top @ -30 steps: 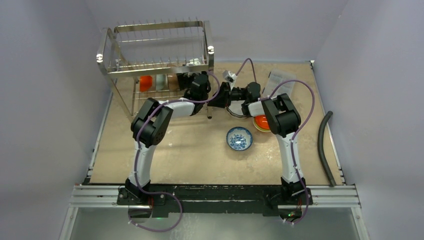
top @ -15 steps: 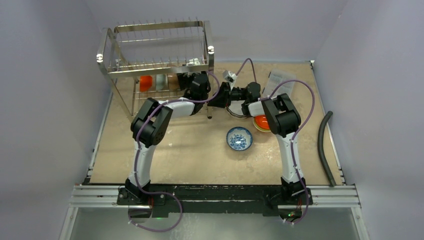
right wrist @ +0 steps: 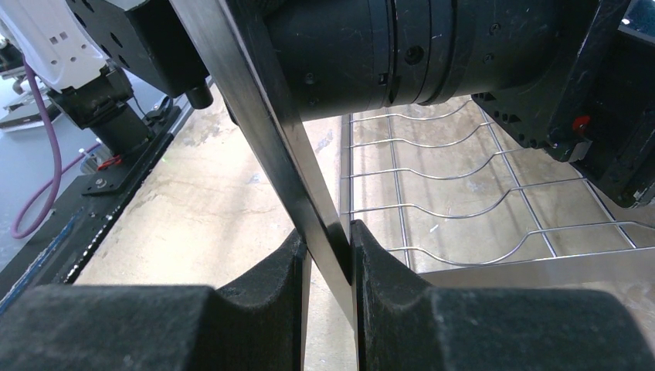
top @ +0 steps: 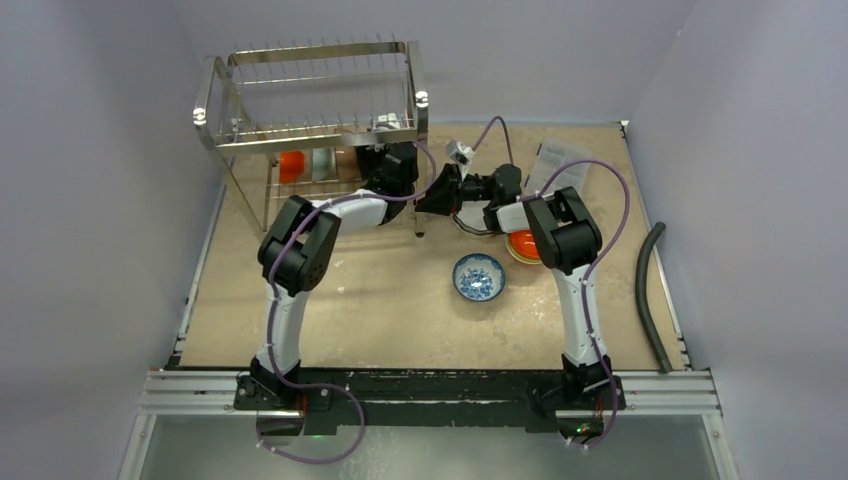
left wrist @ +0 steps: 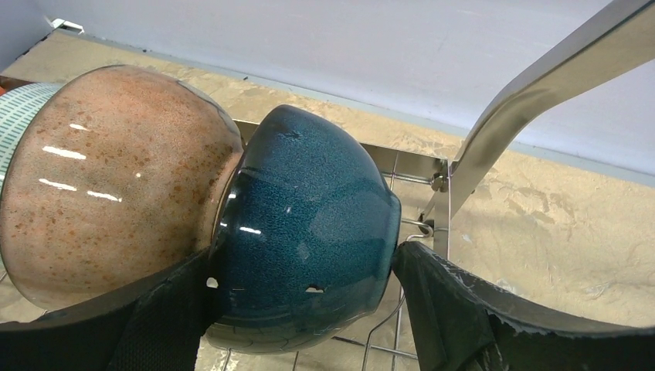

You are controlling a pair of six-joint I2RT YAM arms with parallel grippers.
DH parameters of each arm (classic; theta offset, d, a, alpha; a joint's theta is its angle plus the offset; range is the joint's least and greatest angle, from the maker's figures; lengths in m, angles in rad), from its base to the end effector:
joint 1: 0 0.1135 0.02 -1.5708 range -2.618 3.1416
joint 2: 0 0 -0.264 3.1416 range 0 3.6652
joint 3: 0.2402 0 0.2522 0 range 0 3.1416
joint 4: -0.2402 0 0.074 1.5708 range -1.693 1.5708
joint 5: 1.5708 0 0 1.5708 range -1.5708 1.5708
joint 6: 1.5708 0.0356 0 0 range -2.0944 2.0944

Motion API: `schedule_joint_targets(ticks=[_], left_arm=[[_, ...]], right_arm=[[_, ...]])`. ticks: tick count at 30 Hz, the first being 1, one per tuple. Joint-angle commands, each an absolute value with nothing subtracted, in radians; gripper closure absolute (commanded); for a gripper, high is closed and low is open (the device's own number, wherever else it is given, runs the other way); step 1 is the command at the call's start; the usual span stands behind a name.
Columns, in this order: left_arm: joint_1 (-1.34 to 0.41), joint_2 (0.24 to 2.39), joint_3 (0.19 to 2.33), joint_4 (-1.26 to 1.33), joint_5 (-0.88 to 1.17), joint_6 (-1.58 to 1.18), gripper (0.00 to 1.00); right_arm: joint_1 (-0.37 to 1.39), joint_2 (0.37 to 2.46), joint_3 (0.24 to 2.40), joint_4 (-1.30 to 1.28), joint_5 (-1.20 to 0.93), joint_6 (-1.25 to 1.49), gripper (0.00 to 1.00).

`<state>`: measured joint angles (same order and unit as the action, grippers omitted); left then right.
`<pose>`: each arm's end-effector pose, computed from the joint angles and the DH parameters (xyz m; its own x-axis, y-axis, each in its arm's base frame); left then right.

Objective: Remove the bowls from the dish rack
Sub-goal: Pick up the bowl from the dish rack.

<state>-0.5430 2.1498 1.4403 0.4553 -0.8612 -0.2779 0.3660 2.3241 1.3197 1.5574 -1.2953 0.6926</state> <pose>0.4279 -0.2267 0.1960 -0.1269 -0.1322 -0.9831 -0.3398 0.9369 -0.0821 0.4116 0.1944 0.1755 -0.1730 0.1197 -0.9776 -0.9765 -0.1501 0.1544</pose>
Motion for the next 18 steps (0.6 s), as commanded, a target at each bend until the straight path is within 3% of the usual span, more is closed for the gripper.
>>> schedule_joint_targets(ticks=[1, 18], left_arm=[[-0.556, 2.18, 1.471, 0.236, -0.835, -0.304, 0.2], [-0.53, 2.139, 1.46, 0.199, -0.69, -0.322, 0.43]], right_arm=[[0.459, 2.287, 1.315, 2.065, -1.353, 0.772, 1.0], [0.459, 2.292, 1.316, 2.065, -1.351, 0.773, 1.0]])
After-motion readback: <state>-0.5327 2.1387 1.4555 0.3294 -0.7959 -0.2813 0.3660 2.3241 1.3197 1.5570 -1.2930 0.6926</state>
